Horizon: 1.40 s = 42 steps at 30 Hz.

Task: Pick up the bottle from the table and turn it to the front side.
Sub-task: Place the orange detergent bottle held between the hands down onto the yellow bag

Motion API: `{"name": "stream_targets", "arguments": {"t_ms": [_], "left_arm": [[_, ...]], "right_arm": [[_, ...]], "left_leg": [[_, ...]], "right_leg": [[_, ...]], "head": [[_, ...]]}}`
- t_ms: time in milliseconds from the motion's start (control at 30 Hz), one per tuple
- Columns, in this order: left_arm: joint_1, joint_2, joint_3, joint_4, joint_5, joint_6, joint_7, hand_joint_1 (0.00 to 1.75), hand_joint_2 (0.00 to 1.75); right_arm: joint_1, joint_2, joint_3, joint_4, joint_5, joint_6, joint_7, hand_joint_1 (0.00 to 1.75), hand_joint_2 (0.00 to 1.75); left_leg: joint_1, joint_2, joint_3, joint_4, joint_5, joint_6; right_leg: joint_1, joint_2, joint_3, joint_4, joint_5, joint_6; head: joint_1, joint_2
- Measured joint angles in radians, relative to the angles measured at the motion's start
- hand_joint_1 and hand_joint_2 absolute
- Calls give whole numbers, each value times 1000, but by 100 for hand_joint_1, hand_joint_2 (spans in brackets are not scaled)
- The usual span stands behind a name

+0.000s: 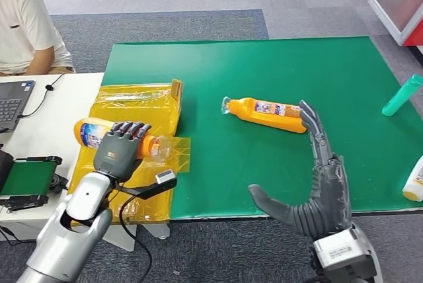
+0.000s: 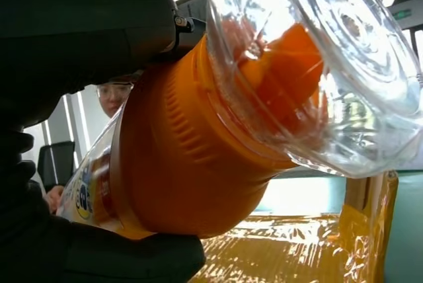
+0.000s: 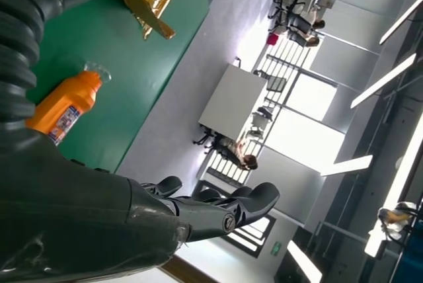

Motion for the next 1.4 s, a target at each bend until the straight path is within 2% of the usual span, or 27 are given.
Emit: {"name": "stream_targets", "arguments": {"t_ms": [333,733,867,1000,1400], "left_arm": [[3,-99,102,72,0,-36,-20,175,175],[12,-171,207,114,0,-54,-35,175,175],[12,-176,215,115,0,-52,-38,175,175],[15,-200,245,122,0,-39,-38,0,175],[19,-229,279,124,0,-44,-42,0,175]], "right_arm": [[-1,-2,-4,-13,-19,3,-8,0,175],[0,-1,-17,-19,-28,13,-12,0,175],[0,-1,-18,-19,-28,14,-12,0,175],[1,-1,-23,-19,-28,20,-11,0,175],[2,-1,-27,-22,-26,31,-3,0,175]], "left_leg": [[0,0,0,0,0,0],[0,0,-1,0,0,0],[0,0,-1,0,0,0],[0,0,0,0,0,0],[0,0,-1,0,0,0]], "right_leg": [[0,0,0,0,0,0],[0,0,0,0,0,0],[0,0,0,0,0,0],[0,0,0,0,0,0],[0,0,0,0,0,0]], "head": [[0,0],[0,0],[0,0],[0,0],[0,0]]}}
